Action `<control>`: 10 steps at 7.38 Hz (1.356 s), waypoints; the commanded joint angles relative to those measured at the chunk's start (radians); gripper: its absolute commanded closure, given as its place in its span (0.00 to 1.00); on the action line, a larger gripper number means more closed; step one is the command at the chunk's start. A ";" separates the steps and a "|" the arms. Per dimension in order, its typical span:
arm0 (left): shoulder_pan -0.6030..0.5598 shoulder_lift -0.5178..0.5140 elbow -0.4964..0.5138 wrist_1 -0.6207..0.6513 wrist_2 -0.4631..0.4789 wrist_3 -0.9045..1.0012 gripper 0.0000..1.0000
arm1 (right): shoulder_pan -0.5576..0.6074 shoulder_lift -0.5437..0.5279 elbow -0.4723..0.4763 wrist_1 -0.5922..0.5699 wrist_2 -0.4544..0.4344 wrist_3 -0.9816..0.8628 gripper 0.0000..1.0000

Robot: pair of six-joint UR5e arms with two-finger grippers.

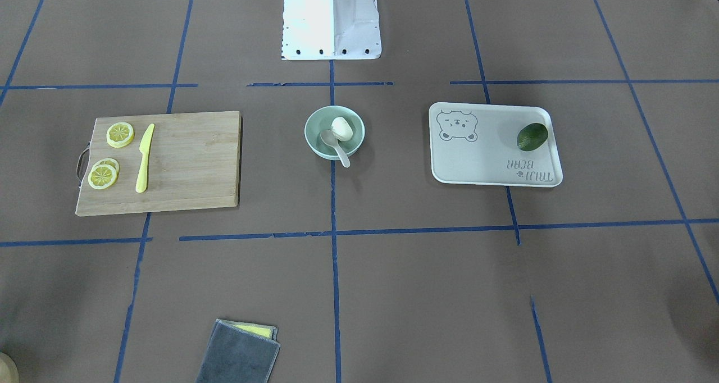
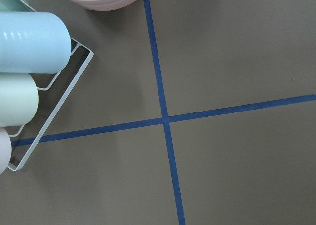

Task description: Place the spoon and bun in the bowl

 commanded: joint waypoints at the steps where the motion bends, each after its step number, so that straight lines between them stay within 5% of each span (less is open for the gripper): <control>1: -0.001 0.001 0.012 -0.002 0.001 0.001 0.00 | 0.119 -0.075 -0.057 -0.001 0.038 -0.192 0.00; 6: -0.001 0.025 0.009 -0.005 -0.001 0.003 0.00 | 0.190 -0.086 -0.178 0.020 0.030 -0.299 0.00; 8: -0.001 0.028 0.012 -0.002 0.000 0.003 0.00 | 0.190 -0.065 -0.244 0.165 -0.050 -0.208 0.00; 10: -0.002 0.028 0.012 -0.002 0.000 0.003 0.00 | 0.190 -0.068 -0.244 0.192 -0.047 -0.144 0.00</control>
